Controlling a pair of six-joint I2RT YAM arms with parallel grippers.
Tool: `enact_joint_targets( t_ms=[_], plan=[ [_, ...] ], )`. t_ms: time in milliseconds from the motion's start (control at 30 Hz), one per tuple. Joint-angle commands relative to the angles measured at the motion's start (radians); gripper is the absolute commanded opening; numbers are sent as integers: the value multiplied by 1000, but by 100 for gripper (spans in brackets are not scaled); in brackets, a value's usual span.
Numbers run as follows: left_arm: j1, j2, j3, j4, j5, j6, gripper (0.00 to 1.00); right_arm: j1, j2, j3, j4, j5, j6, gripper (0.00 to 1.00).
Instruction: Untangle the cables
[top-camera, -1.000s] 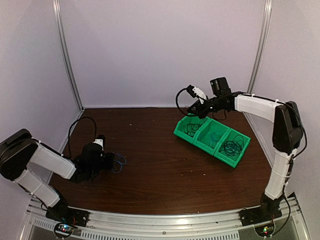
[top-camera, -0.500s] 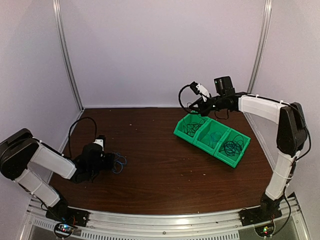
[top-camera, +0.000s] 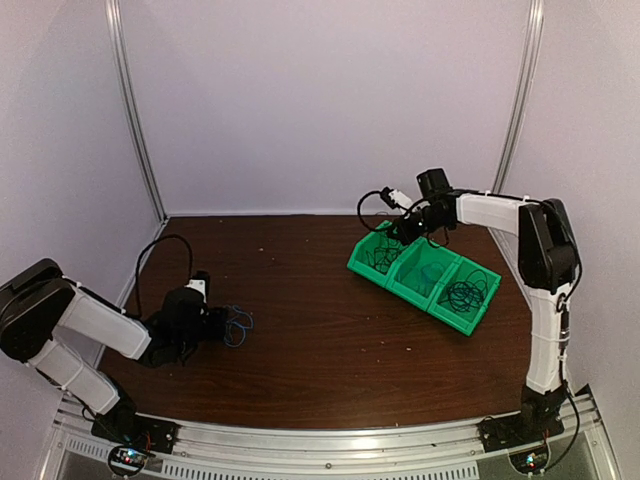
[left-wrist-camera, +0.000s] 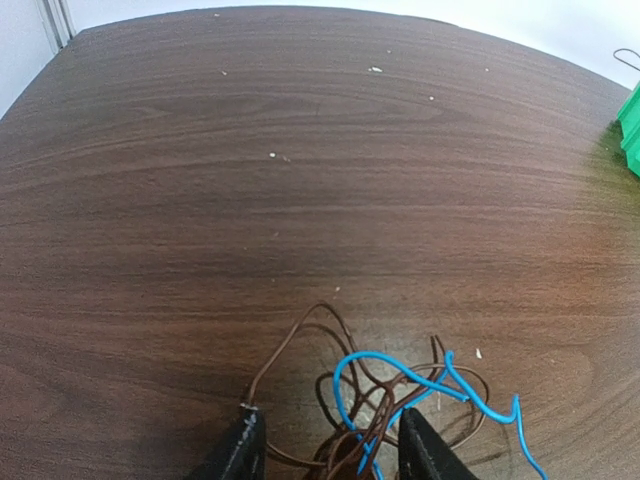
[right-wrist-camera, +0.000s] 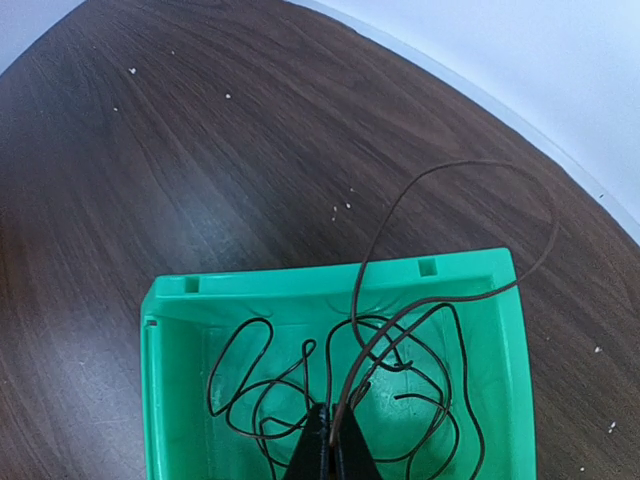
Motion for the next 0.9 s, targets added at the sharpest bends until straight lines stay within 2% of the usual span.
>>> enact_joint_targets(
  t_ms=[0, 267, 633, 867],
  plan=[
    [7, -23, 24, -1, 0, 9, 46, 13, 46, 64, -80, 89, 0, 0],
    [7, -97, 33, -45, -19, 45, 51, 37, -2, 20, -112, 189, -18, 0],
    [7, -112, 44, -44, -34, 47, 52, 104, -239, -106, -155, 105, -45, 0],
    [7, -82, 38, -13, -17, 23, 52, 102, -225, -88, -255, 132, -63, 0]
  ],
)
